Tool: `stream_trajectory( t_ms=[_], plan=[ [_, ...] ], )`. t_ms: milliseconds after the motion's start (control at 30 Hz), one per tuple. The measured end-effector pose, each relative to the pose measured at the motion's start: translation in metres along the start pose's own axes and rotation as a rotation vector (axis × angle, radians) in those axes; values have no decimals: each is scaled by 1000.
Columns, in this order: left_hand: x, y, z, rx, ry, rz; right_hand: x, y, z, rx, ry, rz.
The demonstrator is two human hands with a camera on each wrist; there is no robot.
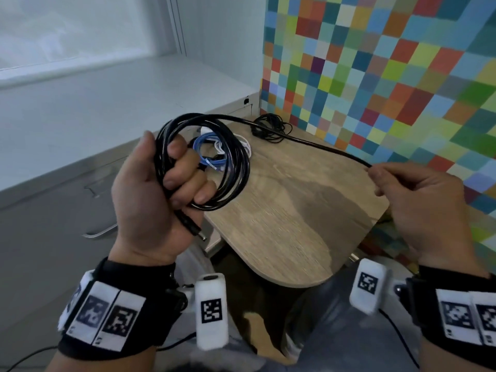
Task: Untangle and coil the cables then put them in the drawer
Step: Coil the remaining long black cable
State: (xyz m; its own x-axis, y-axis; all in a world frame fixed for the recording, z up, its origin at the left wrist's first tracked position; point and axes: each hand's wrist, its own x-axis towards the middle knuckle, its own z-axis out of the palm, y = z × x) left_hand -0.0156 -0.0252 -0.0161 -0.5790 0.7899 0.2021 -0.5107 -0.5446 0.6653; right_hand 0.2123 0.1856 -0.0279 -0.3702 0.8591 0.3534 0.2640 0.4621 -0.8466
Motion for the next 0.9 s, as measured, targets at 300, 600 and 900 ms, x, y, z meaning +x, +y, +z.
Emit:
stream_trajectory(
  t_ms=[300,600,900],
  plan=[
    [-6,-33,15,1215,-21,372,-42,-62,57,-446,-538,-231],
    [-11,-42,22,1392,-173,149,-47,-73,55,-115,-384,-351],
    [-9,-21,11,838,-334,-348,-22,-71,-1,-25,-414,-244]
  ],
)
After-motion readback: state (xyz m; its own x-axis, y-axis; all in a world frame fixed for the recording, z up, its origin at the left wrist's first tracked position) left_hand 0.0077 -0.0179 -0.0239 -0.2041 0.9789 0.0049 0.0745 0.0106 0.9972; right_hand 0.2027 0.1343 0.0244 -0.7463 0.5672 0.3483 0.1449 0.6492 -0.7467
